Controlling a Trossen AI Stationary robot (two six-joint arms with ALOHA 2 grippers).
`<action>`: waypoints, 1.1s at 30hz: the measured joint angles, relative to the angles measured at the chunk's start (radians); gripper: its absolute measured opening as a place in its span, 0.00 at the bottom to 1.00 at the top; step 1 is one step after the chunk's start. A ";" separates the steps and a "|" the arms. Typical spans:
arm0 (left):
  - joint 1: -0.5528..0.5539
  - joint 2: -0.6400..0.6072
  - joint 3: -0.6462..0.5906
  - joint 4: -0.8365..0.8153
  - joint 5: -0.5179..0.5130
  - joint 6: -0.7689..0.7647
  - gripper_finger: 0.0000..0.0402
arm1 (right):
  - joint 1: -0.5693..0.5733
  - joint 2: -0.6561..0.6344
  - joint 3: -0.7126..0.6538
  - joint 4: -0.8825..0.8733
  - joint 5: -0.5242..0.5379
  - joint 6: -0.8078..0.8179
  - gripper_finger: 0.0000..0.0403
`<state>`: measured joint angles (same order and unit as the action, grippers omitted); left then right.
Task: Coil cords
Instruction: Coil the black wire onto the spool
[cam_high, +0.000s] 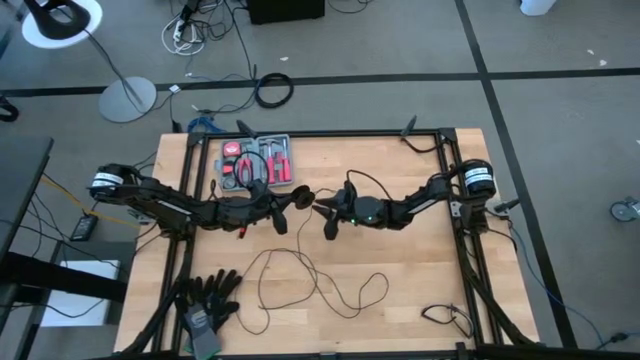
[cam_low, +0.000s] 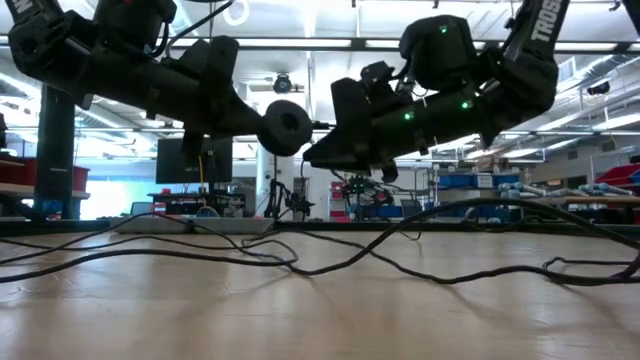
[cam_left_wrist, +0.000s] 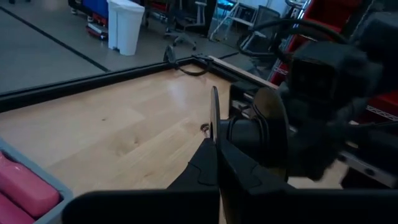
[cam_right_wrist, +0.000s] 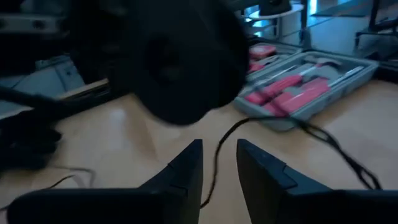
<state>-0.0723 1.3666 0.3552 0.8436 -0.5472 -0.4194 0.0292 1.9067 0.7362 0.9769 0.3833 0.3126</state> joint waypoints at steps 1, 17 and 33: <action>0.000 0.000 0.000 0.002 0.000 0.000 0.00 | -0.007 0.000 0.000 -0.001 -0.010 0.000 0.24; 0.000 0.000 0.000 0.037 0.024 0.000 0.00 | -0.053 0.005 0.111 -0.204 -0.121 -0.005 0.15; 0.021 0.000 0.000 0.048 -0.123 0.079 0.00 | 0.118 -0.109 0.117 -0.803 -0.079 0.290 0.01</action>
<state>-0.0517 1.3666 0.3550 0.8921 -0.6705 -0.3407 0.1476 1.7980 0.8532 0.1738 0.3047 0.6027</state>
